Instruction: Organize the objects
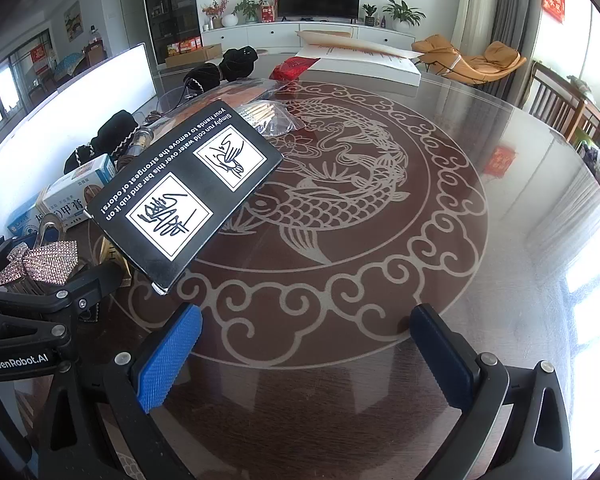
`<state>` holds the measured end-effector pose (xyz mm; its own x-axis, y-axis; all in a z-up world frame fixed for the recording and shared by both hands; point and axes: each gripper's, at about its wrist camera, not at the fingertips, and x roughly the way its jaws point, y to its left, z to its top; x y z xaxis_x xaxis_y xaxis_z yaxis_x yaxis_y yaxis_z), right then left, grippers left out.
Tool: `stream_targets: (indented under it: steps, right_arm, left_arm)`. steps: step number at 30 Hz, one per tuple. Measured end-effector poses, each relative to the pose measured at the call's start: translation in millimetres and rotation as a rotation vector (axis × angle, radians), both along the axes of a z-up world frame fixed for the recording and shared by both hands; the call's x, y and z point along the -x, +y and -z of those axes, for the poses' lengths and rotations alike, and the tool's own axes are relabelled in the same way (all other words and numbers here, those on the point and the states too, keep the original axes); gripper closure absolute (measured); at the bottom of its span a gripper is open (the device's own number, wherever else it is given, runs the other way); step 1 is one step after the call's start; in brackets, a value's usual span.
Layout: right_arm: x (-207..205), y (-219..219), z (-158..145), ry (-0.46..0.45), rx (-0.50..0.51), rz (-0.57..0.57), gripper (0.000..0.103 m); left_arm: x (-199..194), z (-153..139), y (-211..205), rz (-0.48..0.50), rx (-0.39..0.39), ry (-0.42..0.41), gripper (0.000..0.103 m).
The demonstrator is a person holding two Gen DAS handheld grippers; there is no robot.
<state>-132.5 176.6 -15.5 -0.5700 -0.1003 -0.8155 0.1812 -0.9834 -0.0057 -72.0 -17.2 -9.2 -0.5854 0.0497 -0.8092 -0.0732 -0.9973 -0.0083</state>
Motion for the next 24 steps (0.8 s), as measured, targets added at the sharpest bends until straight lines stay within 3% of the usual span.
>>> stream_targets:
  steps: [24]
  right_arm:
    - [-0.2, 0.2, -0.4, 0.001, 0.0, -0.001, 0.0]
  left_arm:
    - [3.6, 0.7, 4.7, -0.001, 0.004, -0.002, 0.0]
